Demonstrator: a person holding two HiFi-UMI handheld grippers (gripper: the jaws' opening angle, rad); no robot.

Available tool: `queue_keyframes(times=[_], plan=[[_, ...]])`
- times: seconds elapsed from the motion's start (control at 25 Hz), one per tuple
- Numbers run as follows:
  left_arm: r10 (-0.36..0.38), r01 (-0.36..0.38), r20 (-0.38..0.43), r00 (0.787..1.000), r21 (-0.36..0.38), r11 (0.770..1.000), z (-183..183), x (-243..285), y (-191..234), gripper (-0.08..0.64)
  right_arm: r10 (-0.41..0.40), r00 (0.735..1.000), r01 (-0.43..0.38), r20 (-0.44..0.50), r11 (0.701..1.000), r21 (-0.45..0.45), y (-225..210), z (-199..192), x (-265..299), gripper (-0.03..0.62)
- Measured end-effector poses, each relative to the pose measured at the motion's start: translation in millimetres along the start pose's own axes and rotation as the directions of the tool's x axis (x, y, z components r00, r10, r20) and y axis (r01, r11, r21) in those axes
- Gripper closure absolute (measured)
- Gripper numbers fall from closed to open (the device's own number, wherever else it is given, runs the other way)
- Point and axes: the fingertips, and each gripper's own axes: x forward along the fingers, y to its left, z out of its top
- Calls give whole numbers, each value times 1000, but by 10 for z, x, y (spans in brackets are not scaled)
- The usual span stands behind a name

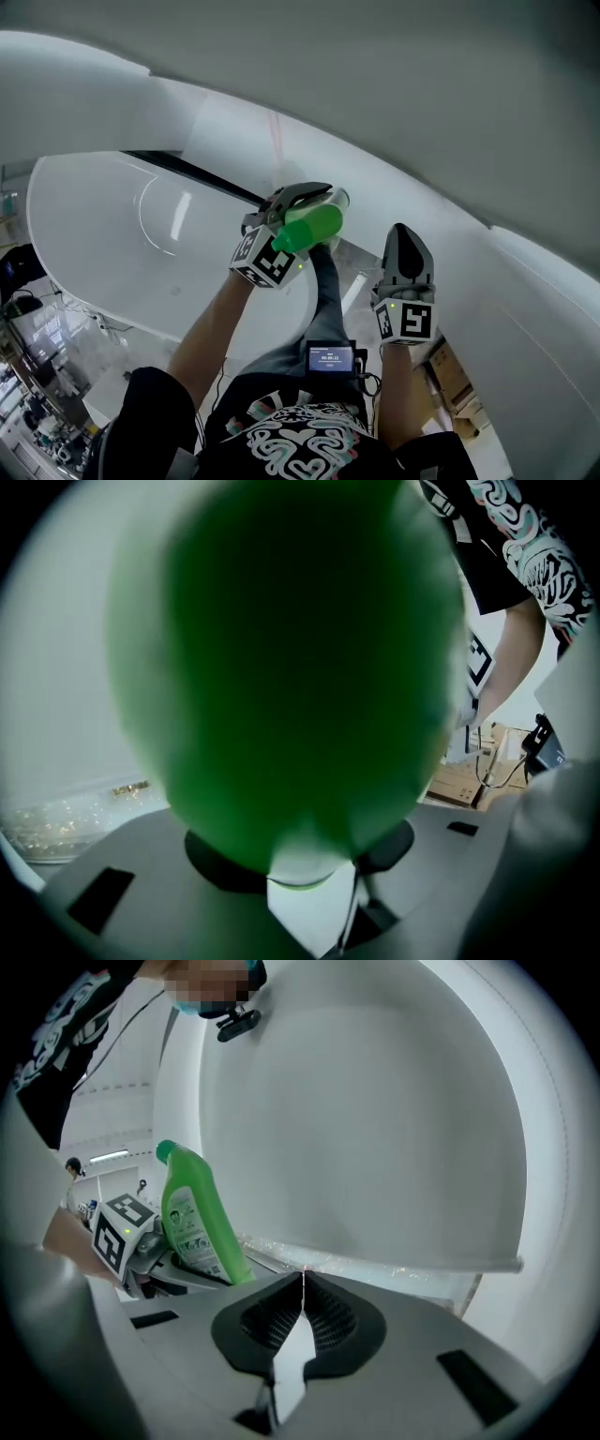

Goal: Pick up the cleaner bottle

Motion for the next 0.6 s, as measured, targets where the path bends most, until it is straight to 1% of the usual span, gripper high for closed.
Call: queue_keyframes(times=[0.2,0.32,0.48,0.6], plan=[[22,-22,17,1000,6,1000,260,-188,-10,347,-37,998,37,47,999,-18,14,258,-113,565],[32,-32,18,999,8,999,383,-341,-62,347,-39,996,41,77,999,-26,107,396,-248,565],[73,-73,28,997,-14,997,605,-540,-220,347,-35,992,45,121,996,-80,186,580,-559,565],[112,-110,47,993,-29,993,791,-747,-342,347,-43,988,56,148,995,-85,252,770,-794,565]])
